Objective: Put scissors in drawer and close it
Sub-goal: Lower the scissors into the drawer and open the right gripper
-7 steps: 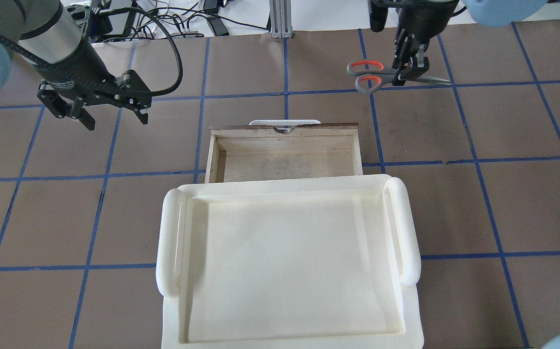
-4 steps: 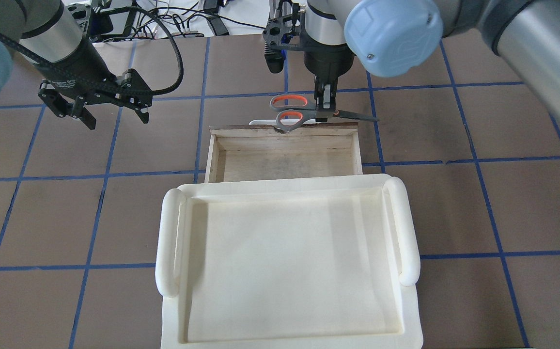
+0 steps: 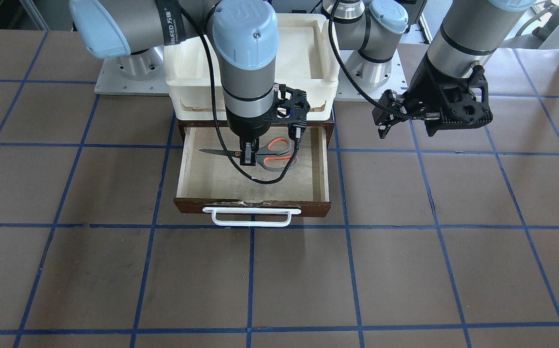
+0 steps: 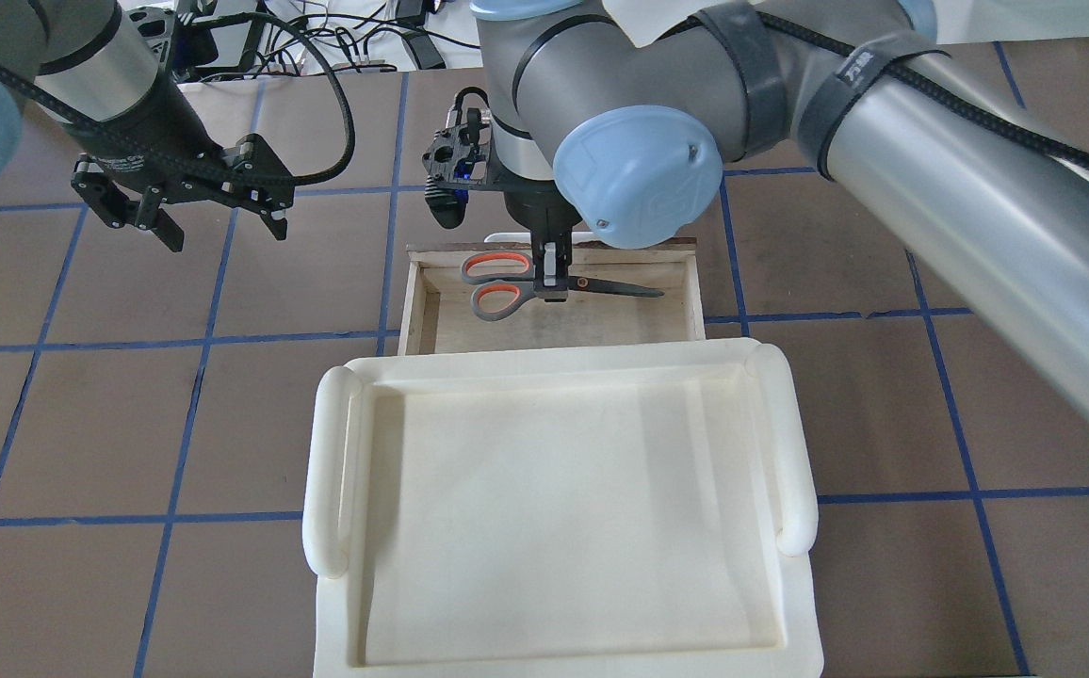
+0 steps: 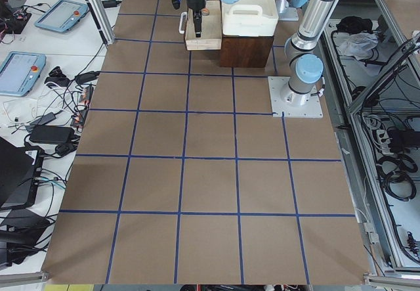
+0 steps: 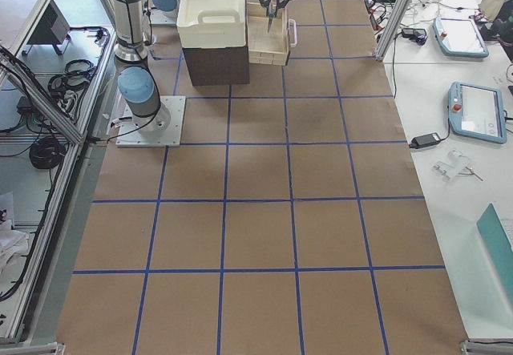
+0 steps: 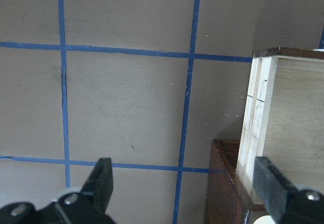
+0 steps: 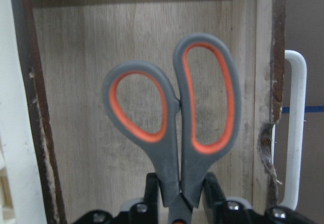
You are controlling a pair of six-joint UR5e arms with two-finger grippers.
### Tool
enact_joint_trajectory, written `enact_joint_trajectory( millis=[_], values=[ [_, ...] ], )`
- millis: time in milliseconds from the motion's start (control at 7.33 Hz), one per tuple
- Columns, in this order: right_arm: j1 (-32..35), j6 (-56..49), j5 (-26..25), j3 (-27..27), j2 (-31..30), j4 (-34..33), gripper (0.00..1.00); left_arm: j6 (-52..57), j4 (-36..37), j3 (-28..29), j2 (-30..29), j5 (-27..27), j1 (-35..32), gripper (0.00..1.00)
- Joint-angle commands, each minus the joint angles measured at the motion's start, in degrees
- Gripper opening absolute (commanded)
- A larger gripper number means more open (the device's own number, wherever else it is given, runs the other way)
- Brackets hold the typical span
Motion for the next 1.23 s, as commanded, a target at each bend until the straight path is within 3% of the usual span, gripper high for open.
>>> enact_joint_trajectory(
  millis=[0,273,545,682,818,1091],
  values=[
    [1.7,1.5,-0.7,0.1,2.8,-2.6,0.08,-0.1,-0.1,0.0,-0.1,0.1,0.0,1.0],
    [2.0,1.9,-0.7,0.1,3.2,-3.0,0.08,0.0,-0.2,0.0,0.1,0.2,0.2,1.0],
    [2.0,1.9,-0.7,0.1,3.3,-3.0,0.17,-0.1,0.0,0.0,0.0,0.1,0.1,1.0],
    [2.0,1.7,-0.7,0.2,3.3,-3.0,0.71,-0.1,0.0,0.0,0.1,0.1,0.1,1.0],
    [2.0,1.9,-1.1,0.1,3.2,-3.9,1.0,-0.2,0.1,0.0,0.1,0.1,0.1,1.0],
    [2.0,2.0,-2.9,0.2,3.2,-4.1,1.0,-0.1,0.0,0.0,0.0,-0.7,0.3,1.0]
  ],
)
